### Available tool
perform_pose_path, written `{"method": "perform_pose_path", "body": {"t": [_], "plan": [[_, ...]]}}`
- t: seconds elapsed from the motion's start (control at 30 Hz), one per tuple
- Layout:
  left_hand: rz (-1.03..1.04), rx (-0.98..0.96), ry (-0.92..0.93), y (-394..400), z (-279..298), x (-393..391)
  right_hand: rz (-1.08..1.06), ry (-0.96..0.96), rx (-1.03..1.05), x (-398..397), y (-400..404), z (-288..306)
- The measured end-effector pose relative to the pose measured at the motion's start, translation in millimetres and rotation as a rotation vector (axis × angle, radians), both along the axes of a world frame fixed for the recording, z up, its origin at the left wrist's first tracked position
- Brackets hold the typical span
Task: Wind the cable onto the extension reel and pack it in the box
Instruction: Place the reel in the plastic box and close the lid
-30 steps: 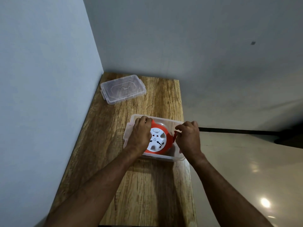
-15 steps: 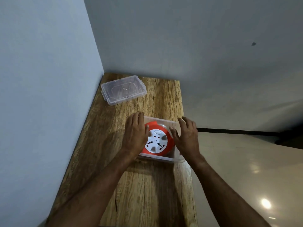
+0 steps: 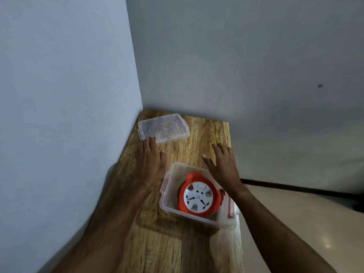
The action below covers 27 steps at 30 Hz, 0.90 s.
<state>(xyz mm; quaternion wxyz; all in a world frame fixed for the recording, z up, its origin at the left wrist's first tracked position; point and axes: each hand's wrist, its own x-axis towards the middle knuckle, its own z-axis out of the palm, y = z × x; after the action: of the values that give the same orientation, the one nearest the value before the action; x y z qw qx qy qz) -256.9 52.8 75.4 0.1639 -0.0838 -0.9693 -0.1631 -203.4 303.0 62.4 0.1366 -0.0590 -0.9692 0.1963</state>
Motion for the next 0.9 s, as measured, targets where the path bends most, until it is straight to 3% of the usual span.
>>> {"method": "perform_pose_path", "body": {"t": [0.2, 0.4, 0.9], "plan": [[0.085, 0.047, -0.003, -12.1, -8.1, -54.3, 0.084, -0.005, 0.045, -70.5, -8.2, 14.1], [0.157, 0.015, -0.138, -4.7, -12.3, -101.1, 0.126, -0.052, 0.036, -133.2, -16.3, 8.1], [0.179, 0.035, -0.226, -17.2, -72.7, -180.6, 0.177, -0.177, -0.078, -249.3, -26.1, -67.4]]}}
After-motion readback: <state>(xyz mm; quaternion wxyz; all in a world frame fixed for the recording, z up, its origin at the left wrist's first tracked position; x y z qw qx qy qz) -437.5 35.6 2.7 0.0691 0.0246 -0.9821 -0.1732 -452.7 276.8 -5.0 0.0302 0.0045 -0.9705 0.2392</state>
